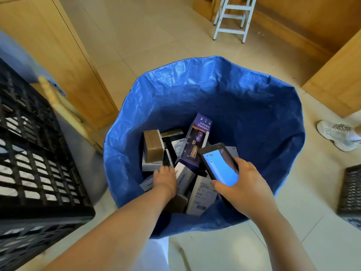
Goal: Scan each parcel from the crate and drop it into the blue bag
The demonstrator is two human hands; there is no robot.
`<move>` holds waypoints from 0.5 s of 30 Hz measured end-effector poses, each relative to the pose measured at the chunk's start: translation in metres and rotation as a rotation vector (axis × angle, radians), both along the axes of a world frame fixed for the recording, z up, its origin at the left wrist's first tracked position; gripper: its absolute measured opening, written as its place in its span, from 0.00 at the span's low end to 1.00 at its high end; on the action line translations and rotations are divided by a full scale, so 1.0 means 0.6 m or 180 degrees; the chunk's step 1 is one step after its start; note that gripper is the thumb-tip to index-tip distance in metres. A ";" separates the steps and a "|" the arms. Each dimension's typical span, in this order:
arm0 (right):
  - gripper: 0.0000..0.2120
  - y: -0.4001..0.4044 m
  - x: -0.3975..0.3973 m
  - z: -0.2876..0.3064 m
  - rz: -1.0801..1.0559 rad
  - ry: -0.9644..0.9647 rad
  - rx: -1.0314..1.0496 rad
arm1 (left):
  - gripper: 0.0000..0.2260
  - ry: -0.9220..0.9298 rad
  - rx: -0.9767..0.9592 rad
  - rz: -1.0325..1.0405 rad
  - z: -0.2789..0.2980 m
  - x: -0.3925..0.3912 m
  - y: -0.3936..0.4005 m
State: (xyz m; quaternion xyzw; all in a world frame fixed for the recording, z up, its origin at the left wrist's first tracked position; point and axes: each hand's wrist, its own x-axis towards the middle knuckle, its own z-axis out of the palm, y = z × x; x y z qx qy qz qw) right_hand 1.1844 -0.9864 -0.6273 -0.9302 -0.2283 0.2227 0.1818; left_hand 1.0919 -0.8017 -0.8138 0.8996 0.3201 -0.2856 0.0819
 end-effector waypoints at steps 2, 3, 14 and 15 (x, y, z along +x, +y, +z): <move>0.32 0.001 -0.003 0.001 0.0016 -0.0019 -0.0033 | 0.40 -0.0367 -0.0034 0.0008 0.007 0.003 0.003; 0.32 0.001 -0.004 0.002 0.0018 -0.0024 -0.0044 | 0.41 -0.0495 -0.0088 0.0002 0.015 0.003 0.006; 0.32 -0.005 -0.045 0.057 -0.0081 -0.0096 0.0109 | 0.19 -0.1117 -0.0415 -0.0218 0.170 -0.015 0.045; 0.31 -0.004 -0.052 0.066 -0.0072 -0.0132 0.0151 | 0.19 -0.1225 -0.0374 -0.0210 0.192 -0.023 0.048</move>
